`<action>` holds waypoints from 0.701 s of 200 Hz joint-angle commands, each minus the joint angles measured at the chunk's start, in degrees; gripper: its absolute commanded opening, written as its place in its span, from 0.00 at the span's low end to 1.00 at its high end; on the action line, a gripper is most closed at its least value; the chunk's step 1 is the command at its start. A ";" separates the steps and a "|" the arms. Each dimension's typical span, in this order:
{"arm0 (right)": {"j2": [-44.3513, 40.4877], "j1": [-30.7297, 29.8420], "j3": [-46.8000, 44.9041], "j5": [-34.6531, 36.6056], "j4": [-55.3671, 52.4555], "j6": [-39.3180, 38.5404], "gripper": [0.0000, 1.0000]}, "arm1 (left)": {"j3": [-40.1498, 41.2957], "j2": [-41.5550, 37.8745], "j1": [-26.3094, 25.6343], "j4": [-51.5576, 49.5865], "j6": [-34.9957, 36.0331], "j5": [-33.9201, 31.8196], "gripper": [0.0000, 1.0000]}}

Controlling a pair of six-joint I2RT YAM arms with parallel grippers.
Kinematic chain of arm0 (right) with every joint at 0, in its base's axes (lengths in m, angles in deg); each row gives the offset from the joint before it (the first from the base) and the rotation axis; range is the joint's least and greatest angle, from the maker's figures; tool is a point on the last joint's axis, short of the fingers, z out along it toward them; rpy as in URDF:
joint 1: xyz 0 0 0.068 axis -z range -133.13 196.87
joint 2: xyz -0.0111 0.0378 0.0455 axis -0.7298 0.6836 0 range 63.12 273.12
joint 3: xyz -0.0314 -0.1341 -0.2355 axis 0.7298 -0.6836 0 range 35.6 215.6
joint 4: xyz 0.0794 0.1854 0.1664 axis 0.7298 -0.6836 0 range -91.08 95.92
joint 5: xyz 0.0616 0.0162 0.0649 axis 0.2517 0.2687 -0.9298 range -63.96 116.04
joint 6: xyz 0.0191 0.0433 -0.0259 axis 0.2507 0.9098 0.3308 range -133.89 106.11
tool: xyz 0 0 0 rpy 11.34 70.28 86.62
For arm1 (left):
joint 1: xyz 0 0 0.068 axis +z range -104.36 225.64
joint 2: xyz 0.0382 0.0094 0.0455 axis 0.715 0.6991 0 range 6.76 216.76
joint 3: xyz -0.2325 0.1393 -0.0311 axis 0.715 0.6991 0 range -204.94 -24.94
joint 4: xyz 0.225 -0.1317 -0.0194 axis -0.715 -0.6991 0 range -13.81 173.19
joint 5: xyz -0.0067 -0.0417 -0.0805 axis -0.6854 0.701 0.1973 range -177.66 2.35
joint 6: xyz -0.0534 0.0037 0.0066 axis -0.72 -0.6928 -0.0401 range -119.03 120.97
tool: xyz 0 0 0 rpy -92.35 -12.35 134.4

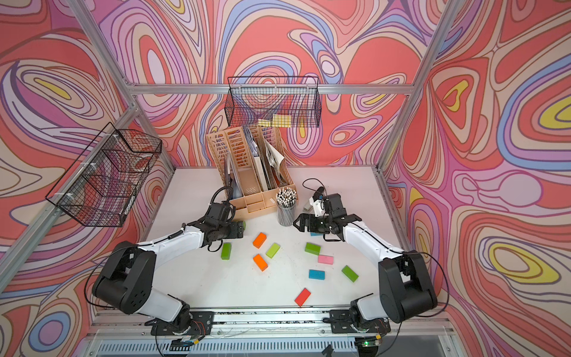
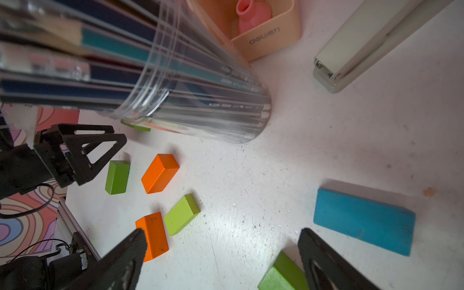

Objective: Assemble the letter c with building blocks
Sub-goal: Place the building block at the center of the board, then pick up the building block from the center of the board.

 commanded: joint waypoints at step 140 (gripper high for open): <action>-0.72 -0.31 -0.01 0.01 0.01 -1.45 0.98 | -8.00 9.94 -2.11 1.08 -1.20 -4.37 0.77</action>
